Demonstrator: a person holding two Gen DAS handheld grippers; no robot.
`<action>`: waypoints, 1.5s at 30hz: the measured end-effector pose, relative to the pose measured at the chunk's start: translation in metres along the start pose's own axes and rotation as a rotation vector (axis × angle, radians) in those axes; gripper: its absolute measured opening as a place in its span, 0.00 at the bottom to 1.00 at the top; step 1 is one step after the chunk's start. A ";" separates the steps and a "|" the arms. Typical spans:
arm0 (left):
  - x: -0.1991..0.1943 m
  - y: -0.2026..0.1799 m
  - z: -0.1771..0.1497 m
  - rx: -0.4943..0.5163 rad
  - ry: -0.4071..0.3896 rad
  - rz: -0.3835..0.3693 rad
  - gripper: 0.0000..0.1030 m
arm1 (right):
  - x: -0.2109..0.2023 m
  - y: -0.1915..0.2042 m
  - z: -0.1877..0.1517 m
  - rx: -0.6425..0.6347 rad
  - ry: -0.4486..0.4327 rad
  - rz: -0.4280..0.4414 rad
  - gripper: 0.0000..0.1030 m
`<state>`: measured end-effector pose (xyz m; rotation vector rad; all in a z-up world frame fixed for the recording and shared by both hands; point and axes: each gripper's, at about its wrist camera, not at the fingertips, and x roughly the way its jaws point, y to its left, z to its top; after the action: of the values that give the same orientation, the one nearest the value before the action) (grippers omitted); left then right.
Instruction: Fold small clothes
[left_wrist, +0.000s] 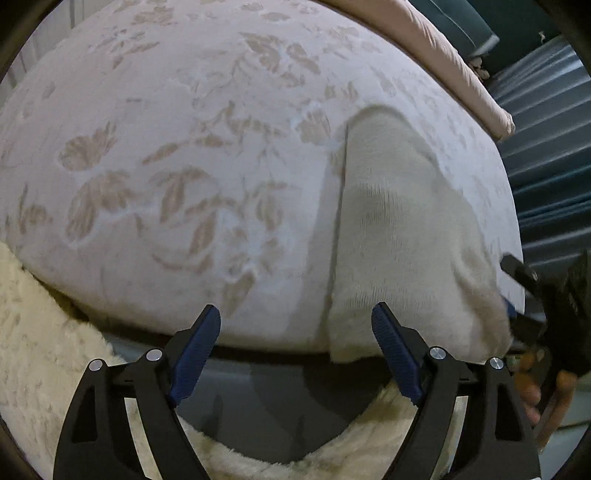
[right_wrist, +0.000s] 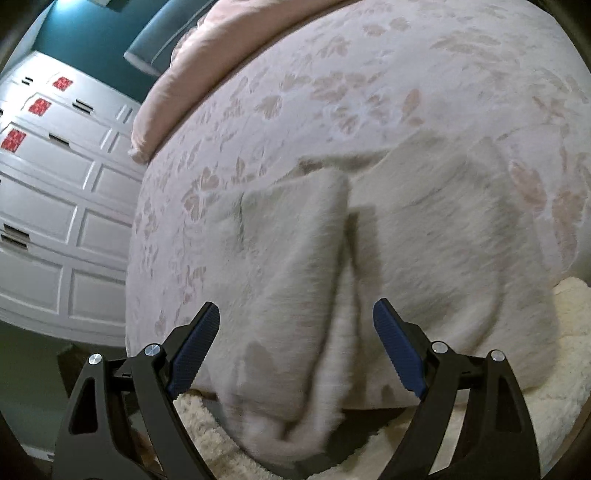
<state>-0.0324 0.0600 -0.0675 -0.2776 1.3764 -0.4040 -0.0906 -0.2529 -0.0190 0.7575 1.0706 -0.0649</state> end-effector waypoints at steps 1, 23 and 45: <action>0.002 -0.002 -0.002 0.018 0.012 -0.011 0.79 | 0.005 0.003 -0.001 -0.009 0.019 -0.020 0.81; 0.062 -0.092 -0.026 0.292 0.047 -0.016 0.79 | -0.064 0.105 0.024 -0.288 -0.106 0.182 0.20; 0.044 -0.083 -0.044 0.302 0.088 0.073 0.79 | -0.084 -0.040 -0.020 -0.177 -0.259 -0.240 0.26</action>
<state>-0.0785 -0.0318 -0.0796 0.0386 1.3852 -0.5608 -0.1643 -0.2962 0.0226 0.4448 0.9019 -0.2631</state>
